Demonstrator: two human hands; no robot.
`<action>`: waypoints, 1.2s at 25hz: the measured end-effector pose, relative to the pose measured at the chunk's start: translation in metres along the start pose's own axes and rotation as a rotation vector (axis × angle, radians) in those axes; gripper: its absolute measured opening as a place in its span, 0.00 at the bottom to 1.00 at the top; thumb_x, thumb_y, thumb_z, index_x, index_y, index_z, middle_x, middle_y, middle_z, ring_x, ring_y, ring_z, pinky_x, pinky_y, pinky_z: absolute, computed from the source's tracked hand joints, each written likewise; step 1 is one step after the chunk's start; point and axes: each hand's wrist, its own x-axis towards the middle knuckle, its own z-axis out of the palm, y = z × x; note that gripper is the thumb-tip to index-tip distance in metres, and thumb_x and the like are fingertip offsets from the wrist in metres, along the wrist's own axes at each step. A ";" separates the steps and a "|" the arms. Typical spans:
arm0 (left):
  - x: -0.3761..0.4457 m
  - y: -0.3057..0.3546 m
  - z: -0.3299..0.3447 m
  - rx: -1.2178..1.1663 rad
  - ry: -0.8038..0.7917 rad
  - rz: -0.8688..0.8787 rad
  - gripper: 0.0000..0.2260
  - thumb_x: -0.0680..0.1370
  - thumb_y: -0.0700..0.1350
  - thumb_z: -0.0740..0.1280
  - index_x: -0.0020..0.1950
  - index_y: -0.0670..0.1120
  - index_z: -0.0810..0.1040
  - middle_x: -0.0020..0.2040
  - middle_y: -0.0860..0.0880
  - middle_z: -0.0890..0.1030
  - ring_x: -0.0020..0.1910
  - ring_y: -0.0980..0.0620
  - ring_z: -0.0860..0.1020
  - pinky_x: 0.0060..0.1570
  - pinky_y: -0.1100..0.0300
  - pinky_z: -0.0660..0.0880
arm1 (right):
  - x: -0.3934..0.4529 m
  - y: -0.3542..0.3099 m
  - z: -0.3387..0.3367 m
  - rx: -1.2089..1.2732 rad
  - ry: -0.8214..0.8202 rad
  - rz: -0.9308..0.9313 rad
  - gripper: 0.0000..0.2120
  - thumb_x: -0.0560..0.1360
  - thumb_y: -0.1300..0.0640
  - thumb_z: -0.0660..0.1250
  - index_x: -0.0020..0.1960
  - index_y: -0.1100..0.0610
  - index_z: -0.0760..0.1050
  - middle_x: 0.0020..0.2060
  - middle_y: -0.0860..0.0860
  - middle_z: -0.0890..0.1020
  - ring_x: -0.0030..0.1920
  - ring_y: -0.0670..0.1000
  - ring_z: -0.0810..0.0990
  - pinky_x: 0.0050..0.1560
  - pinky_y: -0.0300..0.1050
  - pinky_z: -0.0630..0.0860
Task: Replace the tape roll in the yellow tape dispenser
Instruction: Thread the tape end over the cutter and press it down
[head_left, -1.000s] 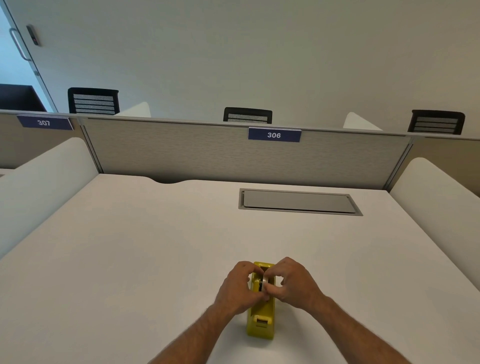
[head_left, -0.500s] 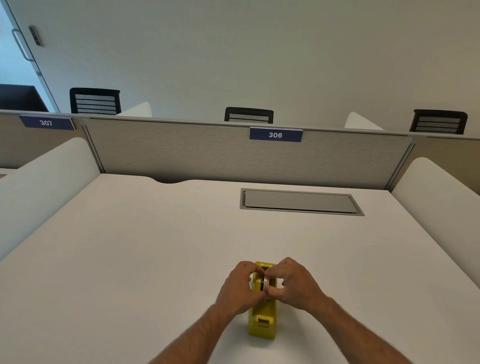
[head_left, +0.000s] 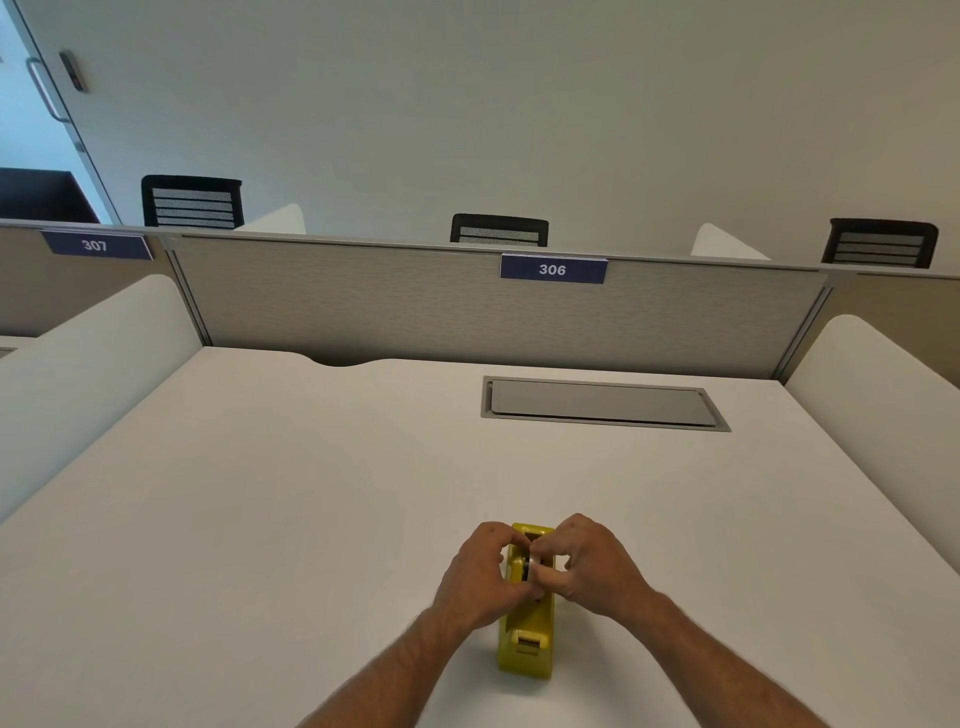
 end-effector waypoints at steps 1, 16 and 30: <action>0.000 0.000 0.000 -0.001 -0.002 -0.002 0.24 0.65 0.59 0.76 0.58 0.58 0.75 0.62 0.57 0.73 0.57 0.56 0.74 0.56 0.57 0.78 | 0.000 0.000 0.000 0.009 0.003 0.002 0.08 0.70 0.47 0.70 0.48 0.42 0.84 0.41 0.37 0.84 0.47 0.43 0.75 0.43 0.45 0.78; 0.001 -0.003 0.003 0.017 -0.003 -0.009 0.24 0.64 0.59 0.77 0.57 0.60 0.74 0.62 0.58 0.72 0.57 0.55 0.73 0.56 0.57 0.78 | 0.000 -0.002 -0.003 -0.007 0.006 -0.011 0.07 0.71 0.49 0.69 0.46 0.45 0.85 0.39 0.40 0.86 0.45 0.44 0.76 0.43 0.46 0.78; 0.002 -0.003 0.003 0.035 -0.023 -0.037 0.29 0.64 0.58 0.79 0.63 0.59 0.76 0.67 0.57 0.69 0.60 0.54 0.73 0.59 0.56 0.76 | 0.007 0.000 -0.004 0.099 -0.006 0.124 0.05 0.72 0.53 0.72 0.48 0.48 0.85 0.43 0.45 0.85 0.45 0.44 0.79 0.44 0.35 0.74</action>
